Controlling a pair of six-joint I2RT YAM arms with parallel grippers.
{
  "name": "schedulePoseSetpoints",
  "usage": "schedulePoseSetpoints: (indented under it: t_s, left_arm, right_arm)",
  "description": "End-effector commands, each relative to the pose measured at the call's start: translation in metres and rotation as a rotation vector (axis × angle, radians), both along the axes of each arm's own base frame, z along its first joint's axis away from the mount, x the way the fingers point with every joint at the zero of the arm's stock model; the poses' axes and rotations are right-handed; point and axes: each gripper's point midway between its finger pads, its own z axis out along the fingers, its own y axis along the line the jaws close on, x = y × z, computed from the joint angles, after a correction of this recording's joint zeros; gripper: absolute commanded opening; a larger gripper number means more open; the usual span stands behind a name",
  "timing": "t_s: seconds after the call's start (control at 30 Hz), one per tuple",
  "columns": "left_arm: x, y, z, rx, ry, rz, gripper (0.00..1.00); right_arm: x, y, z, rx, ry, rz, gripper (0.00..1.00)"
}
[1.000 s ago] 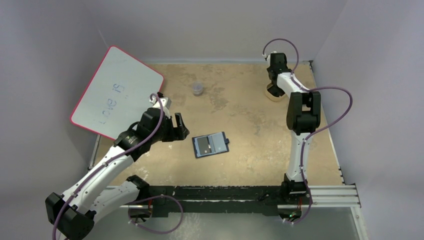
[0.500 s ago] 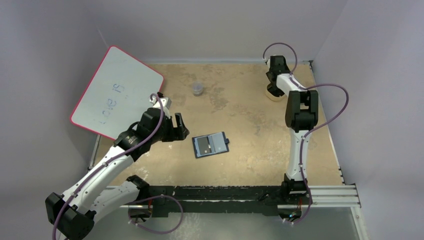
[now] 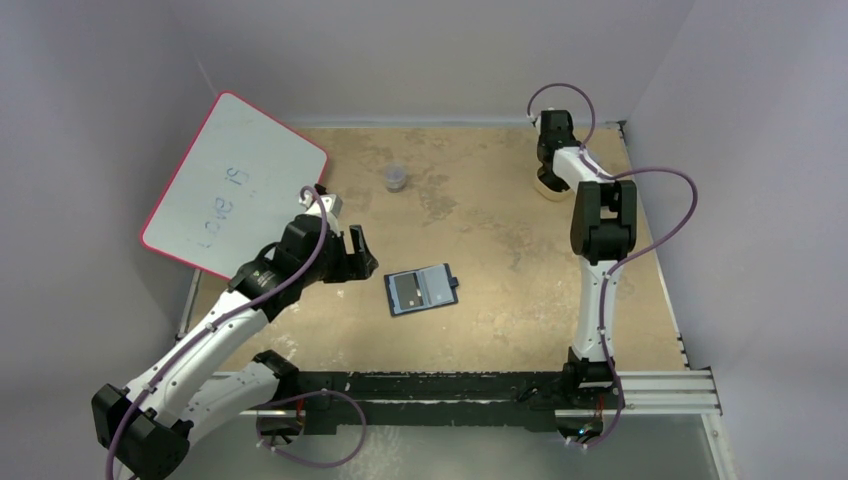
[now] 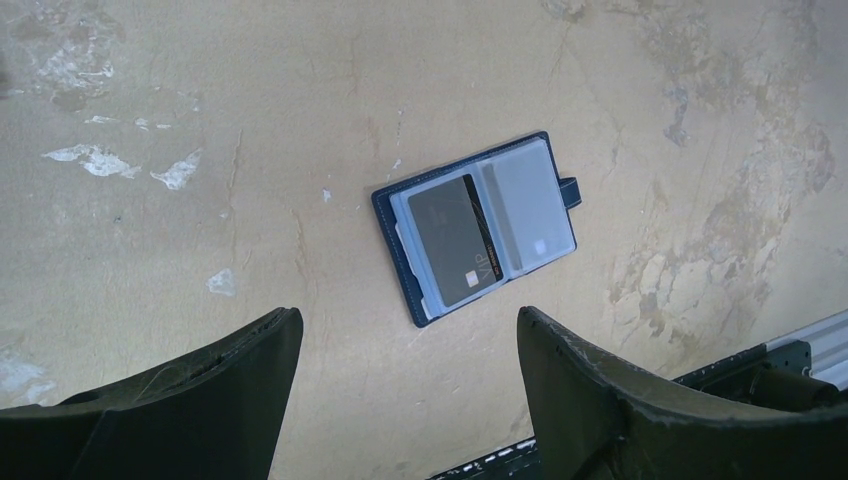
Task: Put the credit cards into the card holder
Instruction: Pick up the credit card from the storage box.
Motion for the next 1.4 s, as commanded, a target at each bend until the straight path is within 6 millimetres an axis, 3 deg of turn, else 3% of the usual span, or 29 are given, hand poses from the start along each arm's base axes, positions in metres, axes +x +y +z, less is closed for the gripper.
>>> schedulePoseSetpoints:
  t_s: [0.0,0.17,0.67,0.77,0.9,1.17,1.37]
  left_arm:
    - [0.011,-0.002,0.024,-0.019,-0.07,-0.003,0.78]
    - [0.01,-0.002,0.024,-0.019,-0.07,-0.005,0.78]
    - [0.009,-0.003,0.024,-0.024,-0.068,-0.012,0.78]
    - [0.009,-0.003,0.023,-0.023,-0.067,-0.013,0.78]
    - [0.009,-0.003,0.024,-0.024,-0.068,-0.013,0.78]
    - [0.009,-0.003,0.025,-0.025,-0.07,-0.012,0.78]
    - [0.009,-0.004,0.024,-0.025,-0.066,-0.013,0.78]
  right_arm:
    - [0.006,-0.012,0.043,-0.025,-0.097,-0.035,0.42]
    - [0.006,-0.015,0.052,-0.049,-0.117,-0.051,0.36]
    - [0.008,-0.016,0.073,-0.059,-0.149,-0.046,0.4]
    - [0.009,-0.014,0.073,-0.053,-0.144,-0.038,0.33]
    - [0.01,-0.011,0.07,-0.035,-0.14,-0.022,0.13]
    - [0.008,-0.012,0.071,-0.039,-0.131,-0.035,0.0]
    - [0.007,0.002,0.083,0.008,-0.146,-0.013,0.0]
